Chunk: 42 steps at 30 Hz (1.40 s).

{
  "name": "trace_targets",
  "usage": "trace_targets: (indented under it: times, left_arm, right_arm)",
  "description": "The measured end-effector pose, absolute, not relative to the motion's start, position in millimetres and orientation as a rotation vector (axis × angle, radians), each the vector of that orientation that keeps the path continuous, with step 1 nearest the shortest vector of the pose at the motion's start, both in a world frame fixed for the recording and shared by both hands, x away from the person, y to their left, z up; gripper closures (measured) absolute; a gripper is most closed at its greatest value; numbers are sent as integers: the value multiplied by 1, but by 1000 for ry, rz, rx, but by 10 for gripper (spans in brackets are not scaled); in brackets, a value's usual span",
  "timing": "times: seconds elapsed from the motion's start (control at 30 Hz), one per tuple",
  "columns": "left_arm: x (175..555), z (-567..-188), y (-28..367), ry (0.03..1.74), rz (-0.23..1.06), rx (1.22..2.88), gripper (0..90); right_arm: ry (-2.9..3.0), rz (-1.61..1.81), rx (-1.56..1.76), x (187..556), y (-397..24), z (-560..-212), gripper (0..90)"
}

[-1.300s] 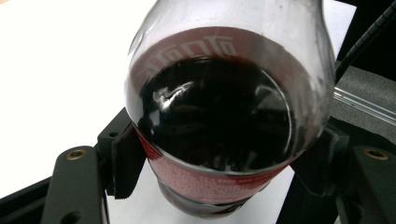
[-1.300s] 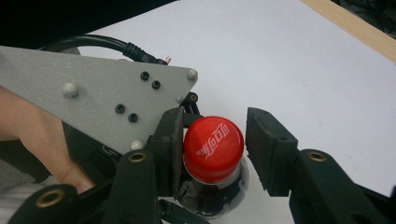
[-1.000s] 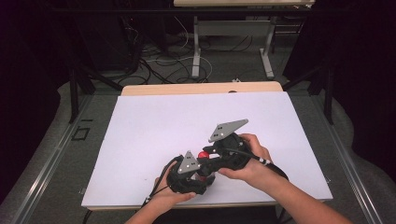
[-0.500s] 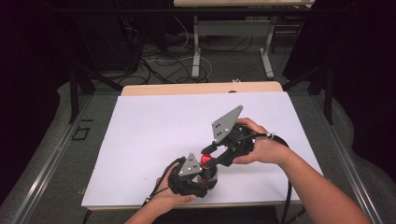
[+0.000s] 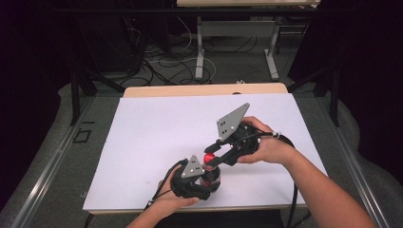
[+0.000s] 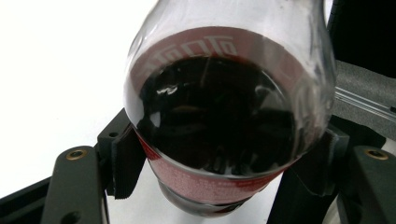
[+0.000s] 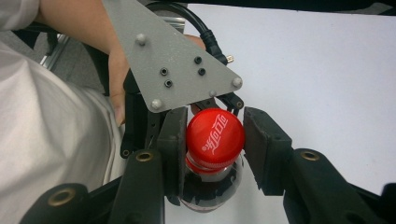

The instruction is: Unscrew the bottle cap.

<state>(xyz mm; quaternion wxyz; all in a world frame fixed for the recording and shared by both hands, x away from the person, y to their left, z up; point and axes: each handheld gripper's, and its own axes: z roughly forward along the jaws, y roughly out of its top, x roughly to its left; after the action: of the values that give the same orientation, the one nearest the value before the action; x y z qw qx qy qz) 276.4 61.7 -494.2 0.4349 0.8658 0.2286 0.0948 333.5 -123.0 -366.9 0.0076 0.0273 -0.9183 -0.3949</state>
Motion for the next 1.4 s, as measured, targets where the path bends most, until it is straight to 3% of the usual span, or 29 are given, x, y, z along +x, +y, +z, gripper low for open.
trace_targets:
  times: [1.0,1.4]
  left_arm:
    - [290,-496,77,690,254,2099,294]
    - [307,-487,86,728,270,2089,294]
  right_arm:
    - [-2952,-1294,-178,336,-145,-372,610]
    - [-2978,-1328,-424,328,-162,-394,610]
